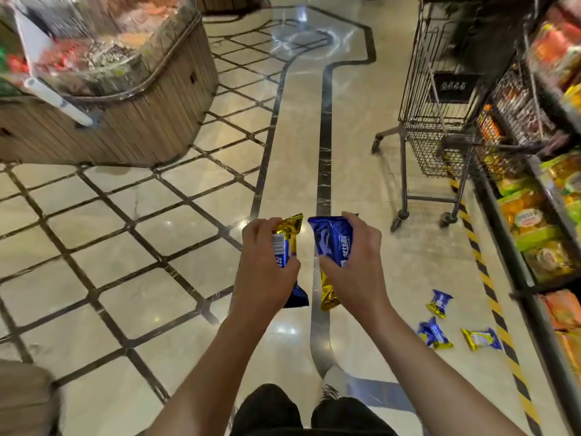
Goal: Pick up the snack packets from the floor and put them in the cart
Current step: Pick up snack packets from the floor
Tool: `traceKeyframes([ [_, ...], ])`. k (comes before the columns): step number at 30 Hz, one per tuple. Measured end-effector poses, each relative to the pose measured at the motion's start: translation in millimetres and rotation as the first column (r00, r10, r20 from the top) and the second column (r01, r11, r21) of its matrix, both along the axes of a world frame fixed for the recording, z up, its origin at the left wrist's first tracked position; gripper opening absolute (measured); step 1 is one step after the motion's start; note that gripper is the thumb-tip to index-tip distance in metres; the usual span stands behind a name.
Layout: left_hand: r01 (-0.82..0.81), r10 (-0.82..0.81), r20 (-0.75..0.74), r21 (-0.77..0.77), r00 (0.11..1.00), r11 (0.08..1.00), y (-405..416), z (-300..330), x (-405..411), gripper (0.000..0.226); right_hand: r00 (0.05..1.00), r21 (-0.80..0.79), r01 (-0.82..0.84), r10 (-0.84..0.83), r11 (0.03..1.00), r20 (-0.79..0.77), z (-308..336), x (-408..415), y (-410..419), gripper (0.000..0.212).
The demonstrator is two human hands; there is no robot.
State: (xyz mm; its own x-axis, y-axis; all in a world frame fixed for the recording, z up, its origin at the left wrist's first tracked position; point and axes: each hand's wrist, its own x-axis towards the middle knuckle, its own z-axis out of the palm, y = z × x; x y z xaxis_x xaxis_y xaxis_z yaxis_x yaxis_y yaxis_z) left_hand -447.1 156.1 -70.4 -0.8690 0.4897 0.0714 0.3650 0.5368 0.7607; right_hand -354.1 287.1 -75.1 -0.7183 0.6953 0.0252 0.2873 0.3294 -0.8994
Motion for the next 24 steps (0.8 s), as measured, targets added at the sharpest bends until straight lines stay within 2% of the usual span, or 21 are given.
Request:
traceKeyframes([
  [6, -0.027, 0.027, -0.030, -0.013, 0.999, 1.000, 62.1, 1.1, -47.5, 0.066, 0.999, 0.002, -0.010, 0.010, 1.000, -0.043, 5.6, -46.3, 59.8, 0.075],
  [13, -0.015, 0.015, -0.022, -0.009, 1.000, 1.000, 132.9, -3.7, -128.3, 0.065, 0.997, 0.089, 0.044, -0.049, 0.995, 0.058, 6.0, -116.2, 133.9, 0.077],
  [24, 0.143, -0.145, 0.040, 0.040, 0.989, 0.989, 226.7, 2.7, -283.2, 0.066, 0.977, 0.114, 0.184, -0.195, 0.976, 0.090, 13.0, -256.3, 223.8, 0.080],
])
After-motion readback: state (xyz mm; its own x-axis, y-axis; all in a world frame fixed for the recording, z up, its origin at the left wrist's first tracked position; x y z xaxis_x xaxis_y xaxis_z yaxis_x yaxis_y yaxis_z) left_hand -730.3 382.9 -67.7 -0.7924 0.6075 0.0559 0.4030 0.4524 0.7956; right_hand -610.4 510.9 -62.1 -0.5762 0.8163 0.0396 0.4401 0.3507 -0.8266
